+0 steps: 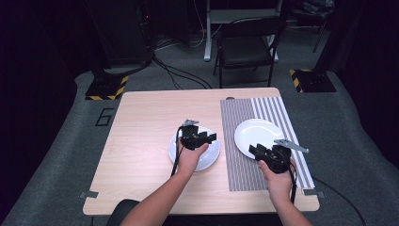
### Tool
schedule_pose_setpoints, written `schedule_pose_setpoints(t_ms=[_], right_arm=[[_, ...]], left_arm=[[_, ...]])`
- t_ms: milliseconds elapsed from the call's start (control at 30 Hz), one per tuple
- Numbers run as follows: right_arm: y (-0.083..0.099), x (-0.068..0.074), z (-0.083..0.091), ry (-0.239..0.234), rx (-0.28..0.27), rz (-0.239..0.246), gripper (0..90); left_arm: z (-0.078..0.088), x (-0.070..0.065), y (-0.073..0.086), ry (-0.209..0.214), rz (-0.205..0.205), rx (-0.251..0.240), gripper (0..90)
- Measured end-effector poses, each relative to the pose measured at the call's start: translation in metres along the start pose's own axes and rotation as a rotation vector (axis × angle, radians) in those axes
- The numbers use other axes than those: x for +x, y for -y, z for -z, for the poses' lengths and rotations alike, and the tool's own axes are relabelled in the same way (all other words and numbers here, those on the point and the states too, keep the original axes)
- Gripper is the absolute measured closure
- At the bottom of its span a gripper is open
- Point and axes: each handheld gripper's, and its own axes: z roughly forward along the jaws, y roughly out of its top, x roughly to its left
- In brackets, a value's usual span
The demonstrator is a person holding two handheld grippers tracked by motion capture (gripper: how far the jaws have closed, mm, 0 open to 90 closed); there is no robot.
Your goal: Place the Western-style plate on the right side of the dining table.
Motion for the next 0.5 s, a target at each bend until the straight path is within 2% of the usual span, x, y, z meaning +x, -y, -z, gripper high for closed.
schedule_pose_setpoints(t_ms=[133,167,333,500], right_arm=[[-0.003,0.009,-0.006,-0.021,0.015,0.022,59.5],[-0.003,0.012,-0.008,-0.029,0.021,0.026,59.5],[-0.005,0.023,-0.015,-0.046,0.042,0.06,59.2],[-0.001,0.031,-0.028,-0.089,0.115,0.093,58.4]], left_arm=[[0.01,0.008,0.001,-0.018,-0.003,-0.009,48.1],[0.018,0.015,0.002,-0.029,-0.003,-0.013,47.9],[0.034,0.031,0.005,-0.077,-0.012,-0.015,47.4],[0.048,0.049,0.011,-0.11,0.011,-0.017,46.9]])
